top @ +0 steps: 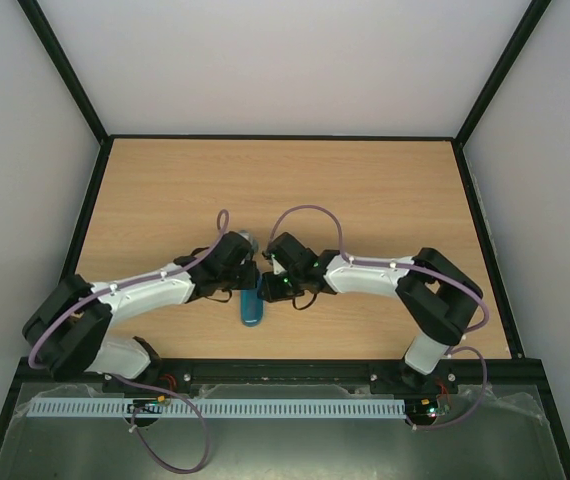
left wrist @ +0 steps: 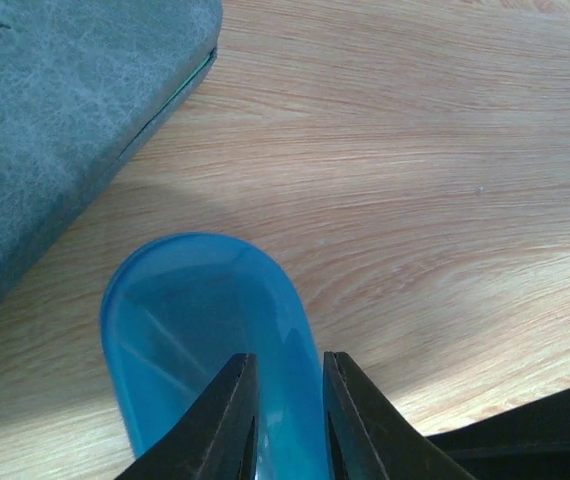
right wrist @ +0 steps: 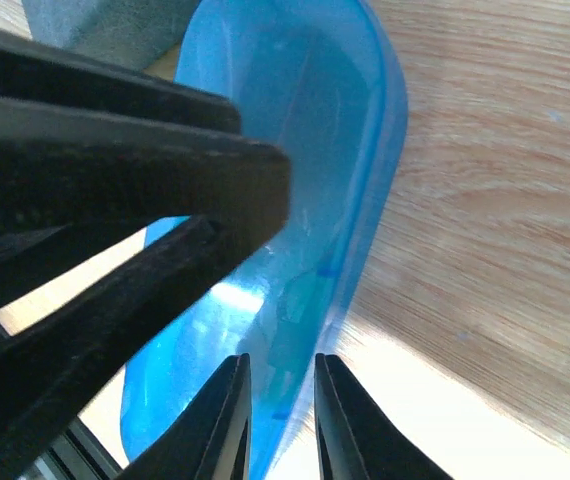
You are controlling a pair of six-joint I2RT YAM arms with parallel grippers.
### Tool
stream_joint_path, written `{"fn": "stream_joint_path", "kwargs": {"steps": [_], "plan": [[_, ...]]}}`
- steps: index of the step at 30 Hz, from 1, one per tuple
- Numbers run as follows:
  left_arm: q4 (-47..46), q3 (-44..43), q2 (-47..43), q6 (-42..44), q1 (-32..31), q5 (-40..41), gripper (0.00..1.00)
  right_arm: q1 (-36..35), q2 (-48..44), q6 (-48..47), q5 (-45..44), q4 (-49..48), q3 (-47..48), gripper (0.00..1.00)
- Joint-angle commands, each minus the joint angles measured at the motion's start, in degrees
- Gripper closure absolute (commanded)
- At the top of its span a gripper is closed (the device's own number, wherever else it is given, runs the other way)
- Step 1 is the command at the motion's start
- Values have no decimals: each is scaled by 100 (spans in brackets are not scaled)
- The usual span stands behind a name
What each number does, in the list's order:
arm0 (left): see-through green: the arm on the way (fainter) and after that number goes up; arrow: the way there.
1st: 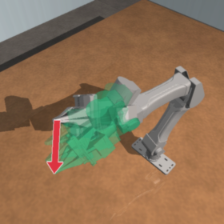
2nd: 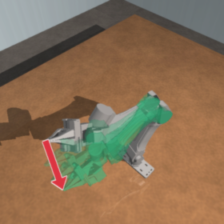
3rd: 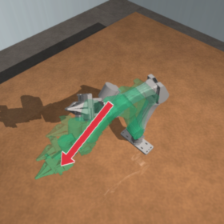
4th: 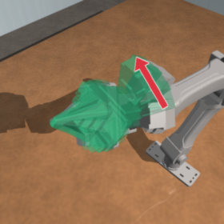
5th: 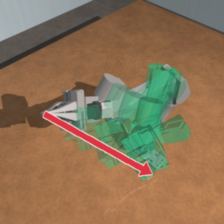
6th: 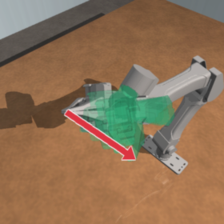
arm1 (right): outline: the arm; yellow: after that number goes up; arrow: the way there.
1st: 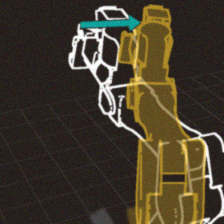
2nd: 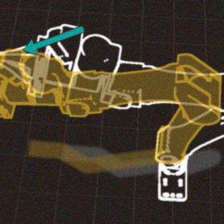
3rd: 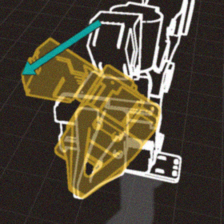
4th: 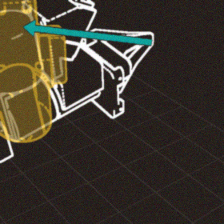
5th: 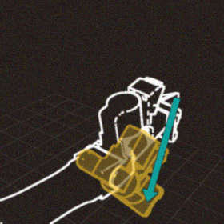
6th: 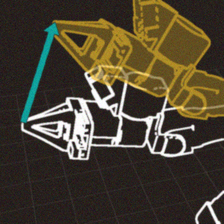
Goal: Organize the sunglasses
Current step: Close the sunglasses case at the center of the board.
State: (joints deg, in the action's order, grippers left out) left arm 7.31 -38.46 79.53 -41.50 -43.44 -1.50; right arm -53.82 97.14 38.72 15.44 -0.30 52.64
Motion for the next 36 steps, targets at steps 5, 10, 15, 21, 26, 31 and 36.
{"fn": "stream_joint_path", "kwargs": {"steps": [5,10,15,21,26,31,36], "plan": [[925,-189,-694,139,184,249,76,-49,-691,2,-440,683,14,70],[1550,-282,-1275,61,269,476,70,-42,-1221,-53,-675,902,-16,68],[1828,191,-1734,-107,441,461,65,-8,-1354,-49,-707,907,-296,65],[1280,779,-1323,-209,512,2,77,60,-1275,80,-540,684,-559,65],[778,757,-673,-113,512,-123,78,81,-924,46,-264,762,-470,65],[343,345,212,94,520,-202,80,82,-218,65,-41,485,-353,66],[132,-170,809,314,568,-168,80,112,164,126,64,286,-123,67]]}}
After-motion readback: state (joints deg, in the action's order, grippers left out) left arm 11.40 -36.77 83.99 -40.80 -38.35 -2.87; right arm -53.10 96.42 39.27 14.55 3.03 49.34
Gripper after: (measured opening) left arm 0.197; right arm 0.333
